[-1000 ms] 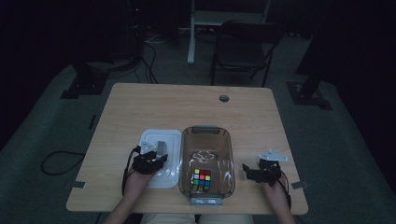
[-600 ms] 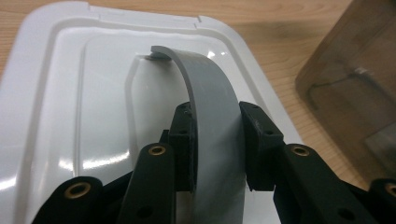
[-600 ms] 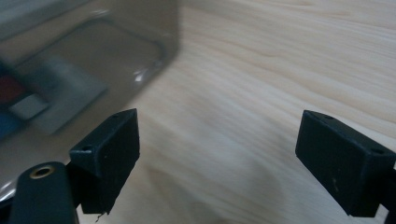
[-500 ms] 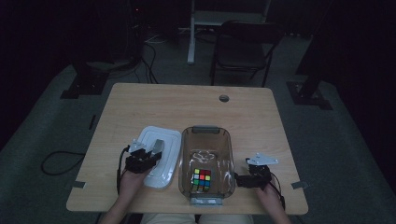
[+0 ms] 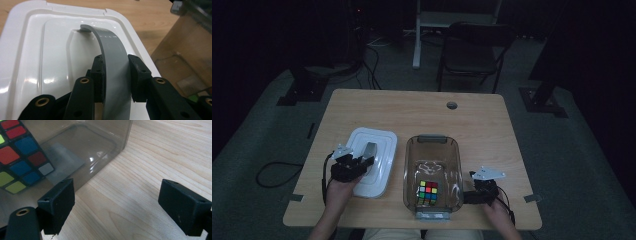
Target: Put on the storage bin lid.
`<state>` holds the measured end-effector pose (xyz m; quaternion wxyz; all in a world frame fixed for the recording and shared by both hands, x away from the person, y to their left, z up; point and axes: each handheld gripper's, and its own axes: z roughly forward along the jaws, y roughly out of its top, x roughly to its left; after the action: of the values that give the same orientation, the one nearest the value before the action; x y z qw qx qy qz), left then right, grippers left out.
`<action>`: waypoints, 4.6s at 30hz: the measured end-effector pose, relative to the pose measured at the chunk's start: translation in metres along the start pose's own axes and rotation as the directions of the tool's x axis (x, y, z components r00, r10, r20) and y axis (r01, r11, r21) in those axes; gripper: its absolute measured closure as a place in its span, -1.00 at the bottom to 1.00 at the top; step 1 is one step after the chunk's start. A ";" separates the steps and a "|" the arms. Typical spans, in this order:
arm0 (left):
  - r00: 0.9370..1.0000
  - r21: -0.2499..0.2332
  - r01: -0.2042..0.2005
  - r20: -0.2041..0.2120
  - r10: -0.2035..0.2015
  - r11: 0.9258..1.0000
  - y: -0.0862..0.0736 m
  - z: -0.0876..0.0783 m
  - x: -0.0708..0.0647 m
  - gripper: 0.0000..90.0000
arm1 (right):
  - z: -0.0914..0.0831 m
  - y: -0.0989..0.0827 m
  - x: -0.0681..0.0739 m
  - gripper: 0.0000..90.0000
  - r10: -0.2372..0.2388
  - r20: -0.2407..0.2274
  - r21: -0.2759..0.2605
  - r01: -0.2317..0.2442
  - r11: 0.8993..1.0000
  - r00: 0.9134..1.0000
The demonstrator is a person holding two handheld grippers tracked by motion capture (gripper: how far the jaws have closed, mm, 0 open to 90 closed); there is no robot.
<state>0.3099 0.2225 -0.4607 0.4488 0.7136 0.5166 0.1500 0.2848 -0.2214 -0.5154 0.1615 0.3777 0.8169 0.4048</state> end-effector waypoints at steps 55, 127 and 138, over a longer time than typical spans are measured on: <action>0.971 -0.032 -0.146 0.185 0.150 0.989 0.052 -0.046 -0.057 0.56 | 0.083 0.055 0.096 -0.71 -0.087 -0.073 -0.061 0.083 0.995 0.994; 0.992 -0.135 -0.089 0.078 0.100 0.987 0.045 -0.066 0.011 -0.82 | 0.042 0.034 0.028 -0.71 0.059 0.019 -0.109 -0.057 0.992 0.998; 0.997 -0.157 -0.070 -0.037 0.065 0.985 0.037 -0.061 0.038 -0.99 | 0.045 0.033 0.030 -0.71 0.047 0.010 -0.093 -0.046 0.995 0.999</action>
<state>0.3065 0.2827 -0.4073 0.4903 0.6903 0.4858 0.2169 0.3063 -0.1618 -0.5167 0.1745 0.3912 0.7873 0.4436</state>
